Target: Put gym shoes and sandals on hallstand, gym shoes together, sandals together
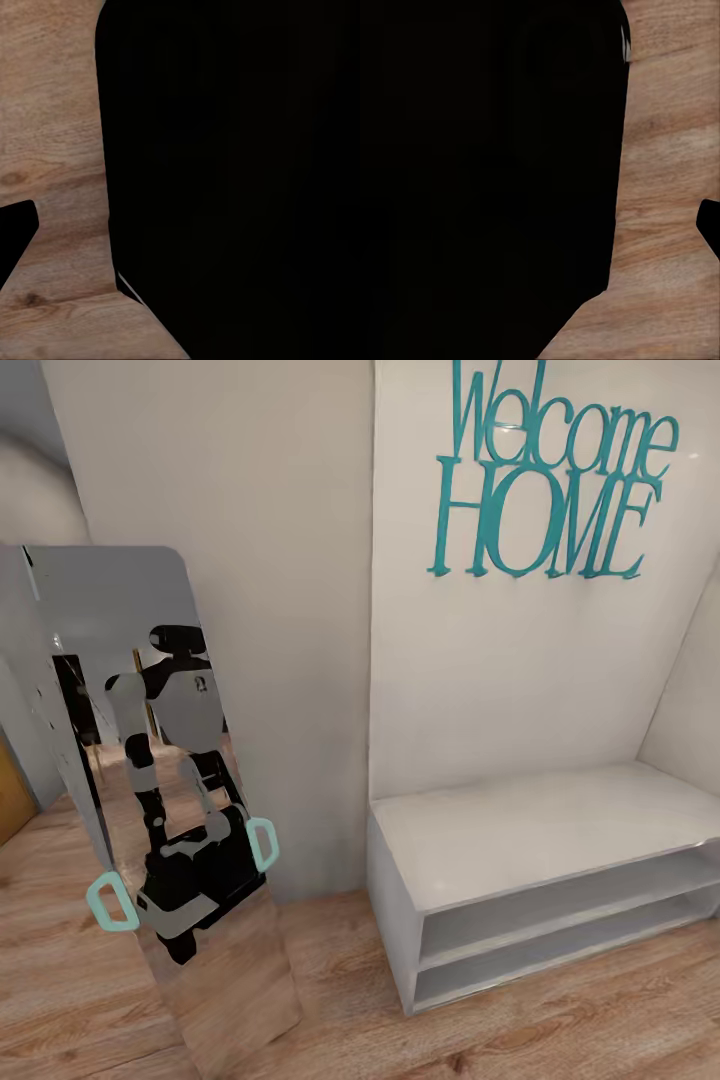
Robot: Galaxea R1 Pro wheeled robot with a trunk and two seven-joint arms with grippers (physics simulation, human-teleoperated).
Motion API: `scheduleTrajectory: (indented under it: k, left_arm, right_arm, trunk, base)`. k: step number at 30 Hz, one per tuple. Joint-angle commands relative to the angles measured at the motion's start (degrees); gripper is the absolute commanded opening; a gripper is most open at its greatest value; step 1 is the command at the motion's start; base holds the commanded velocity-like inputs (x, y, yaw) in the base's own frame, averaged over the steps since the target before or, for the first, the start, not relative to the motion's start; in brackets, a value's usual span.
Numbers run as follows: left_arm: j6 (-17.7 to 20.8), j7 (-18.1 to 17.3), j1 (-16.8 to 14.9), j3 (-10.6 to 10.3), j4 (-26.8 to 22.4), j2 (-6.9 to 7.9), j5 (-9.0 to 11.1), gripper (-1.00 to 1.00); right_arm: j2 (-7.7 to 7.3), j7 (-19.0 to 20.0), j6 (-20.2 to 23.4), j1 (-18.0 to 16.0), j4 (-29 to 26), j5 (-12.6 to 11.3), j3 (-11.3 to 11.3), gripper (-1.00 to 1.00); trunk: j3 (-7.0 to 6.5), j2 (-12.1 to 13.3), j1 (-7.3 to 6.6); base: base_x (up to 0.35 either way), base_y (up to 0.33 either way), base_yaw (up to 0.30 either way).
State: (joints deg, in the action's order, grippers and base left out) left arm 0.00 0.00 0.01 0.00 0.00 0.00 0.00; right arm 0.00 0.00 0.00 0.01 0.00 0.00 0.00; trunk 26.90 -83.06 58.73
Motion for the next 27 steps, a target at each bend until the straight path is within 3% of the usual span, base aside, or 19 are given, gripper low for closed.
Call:
scheduleTrajectory:
  k: [1, 6, 27]
  left_arm:
    - [-0.3, -0.1, 0.0, 0.3, -0.3, -0.06, 0.3, 1.0]
    - [-0.4, -0.1, 0.0, 0.1, -0.9, -0.03, 0.1, 1.0]
    - [-0.4, -0.1, 0.0, -0.2, -1.0, 0.0, -0.2, 1.0]
  right_arm:
    - [0.33, -0.1, -0.3, -0.3, -0.3, 0.1, 0.0, 1.0]
    - [1.94, -0.2, -0.6, -0.4, -2.0, 0.2, 0.2, 1.0]
    - [2.1, -0.2, -0.2, -0.4, -2.2, 0.2, 0.3, 1.0]
  trunk:
    - [0.03, 0.0, 0.0]
    - [0.03, 0.0, 0.0]
    - [0.03, 0.0, 0.0]
  base:
    - [0.0, 0.0, 0.0]
    - [0.0, 0.0, 0.0]
    - [0.0, 0.0, 0.0]
